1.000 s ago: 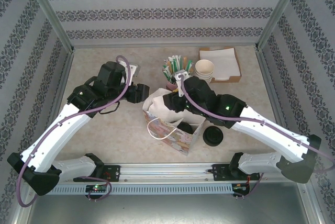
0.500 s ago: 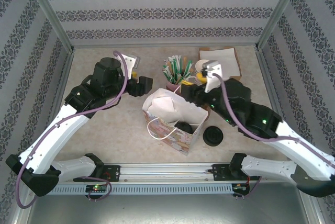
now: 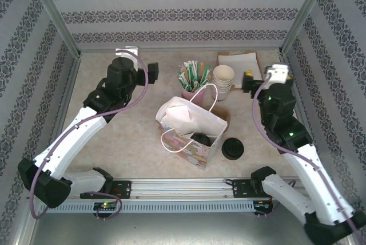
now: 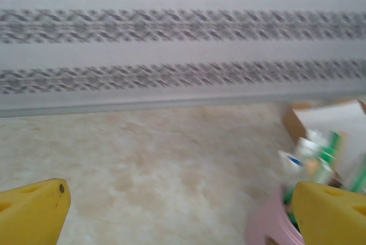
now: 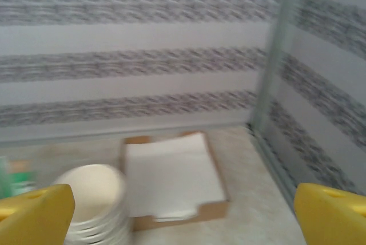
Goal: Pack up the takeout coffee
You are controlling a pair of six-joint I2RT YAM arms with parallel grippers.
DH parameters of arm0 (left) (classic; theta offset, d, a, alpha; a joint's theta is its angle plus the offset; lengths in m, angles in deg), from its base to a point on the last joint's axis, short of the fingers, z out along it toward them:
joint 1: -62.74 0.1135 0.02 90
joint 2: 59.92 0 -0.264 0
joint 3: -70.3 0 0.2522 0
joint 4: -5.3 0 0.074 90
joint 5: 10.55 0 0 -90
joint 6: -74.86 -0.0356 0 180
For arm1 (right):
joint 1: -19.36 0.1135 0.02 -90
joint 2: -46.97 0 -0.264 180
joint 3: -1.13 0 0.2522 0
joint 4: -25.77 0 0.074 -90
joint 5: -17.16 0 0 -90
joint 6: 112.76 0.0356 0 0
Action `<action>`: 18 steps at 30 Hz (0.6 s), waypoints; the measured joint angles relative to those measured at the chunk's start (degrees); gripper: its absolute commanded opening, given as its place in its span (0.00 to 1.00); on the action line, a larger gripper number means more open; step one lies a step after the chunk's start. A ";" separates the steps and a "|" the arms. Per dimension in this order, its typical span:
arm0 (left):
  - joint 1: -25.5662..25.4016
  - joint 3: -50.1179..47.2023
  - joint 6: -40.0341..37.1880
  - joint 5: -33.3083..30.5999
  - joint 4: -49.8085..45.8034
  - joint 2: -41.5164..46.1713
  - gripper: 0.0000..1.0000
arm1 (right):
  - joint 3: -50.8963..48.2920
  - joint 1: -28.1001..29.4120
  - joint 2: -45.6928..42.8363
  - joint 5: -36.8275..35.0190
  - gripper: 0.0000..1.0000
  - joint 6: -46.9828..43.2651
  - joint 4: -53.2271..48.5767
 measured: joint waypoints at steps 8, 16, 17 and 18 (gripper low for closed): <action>6.67 -10.25 -4.33 -12.98 15.32 -3.08 1.00 | -16.44 -25.24 7.41 12.00 0.98 7.76 11.41; 8.20 -22.01 -13.75 -24.90 36.50 -14.43 1.00 | -24.50 -24.68 20.13 16.35 0.98 7.17 24.35; 8.48 -22.40 -14.47 -25.92 37.73 -15.89 1.00 | -25.35 -24.00 21.33 16.35 0.98 6.38 26.62; 8.66 -22.53 -15.21 -26.88 38.58 -17.16 1.00 | -26.12 -23.15 22.01 16.28 0.98 5.66 28.37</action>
